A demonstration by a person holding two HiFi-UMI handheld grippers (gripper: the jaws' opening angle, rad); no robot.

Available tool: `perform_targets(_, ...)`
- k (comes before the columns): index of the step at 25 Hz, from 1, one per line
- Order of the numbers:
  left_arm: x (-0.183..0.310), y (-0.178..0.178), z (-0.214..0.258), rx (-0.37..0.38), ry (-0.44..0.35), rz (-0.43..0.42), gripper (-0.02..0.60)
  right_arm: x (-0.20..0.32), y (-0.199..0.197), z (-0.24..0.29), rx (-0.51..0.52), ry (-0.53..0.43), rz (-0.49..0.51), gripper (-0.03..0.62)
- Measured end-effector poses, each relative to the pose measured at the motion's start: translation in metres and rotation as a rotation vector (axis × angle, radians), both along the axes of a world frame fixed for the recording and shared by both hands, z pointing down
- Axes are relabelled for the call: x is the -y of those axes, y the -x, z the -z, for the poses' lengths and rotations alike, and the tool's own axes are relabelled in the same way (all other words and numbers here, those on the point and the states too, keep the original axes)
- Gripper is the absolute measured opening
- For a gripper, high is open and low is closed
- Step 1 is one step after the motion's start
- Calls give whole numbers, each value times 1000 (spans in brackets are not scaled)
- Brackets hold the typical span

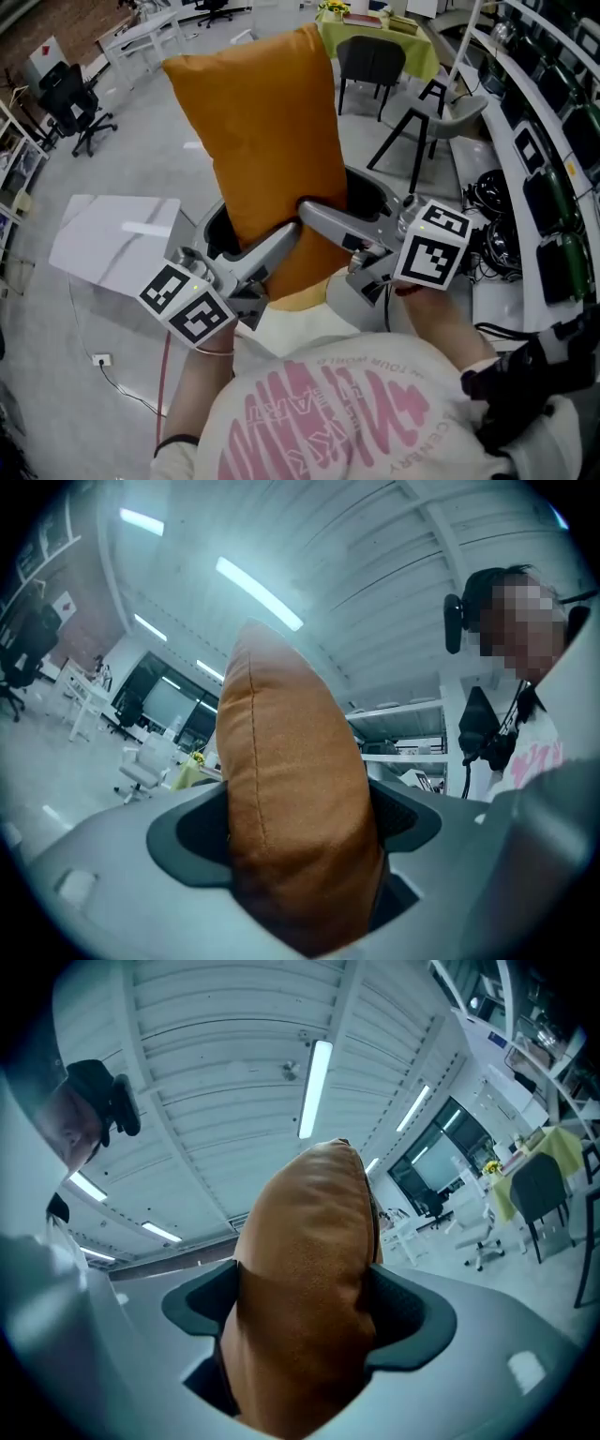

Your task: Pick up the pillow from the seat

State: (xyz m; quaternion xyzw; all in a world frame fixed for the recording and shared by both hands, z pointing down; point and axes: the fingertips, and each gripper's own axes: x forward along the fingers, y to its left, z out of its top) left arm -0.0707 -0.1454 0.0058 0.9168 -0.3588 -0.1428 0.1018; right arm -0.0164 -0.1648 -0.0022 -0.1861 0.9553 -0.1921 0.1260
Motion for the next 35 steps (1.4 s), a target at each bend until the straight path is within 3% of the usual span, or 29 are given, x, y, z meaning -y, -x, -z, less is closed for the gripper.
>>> perform_targets(5,-8,-10,29,8,-121,-34,459,-11,-11,31,13,-121,-11,440)
perform_targets(10,-28,1,34,3,-165,-72,460,-33,1,38,-21,-173,8,446)
perform_targets(25,-21,22,-12,-11,-26,-75,462,-25,19,-8,-113,-55,99,414)
perform_targets(35,-21,22,-15,-11,-21,-49,462,-24,21,-12,-120,-76,120,405)
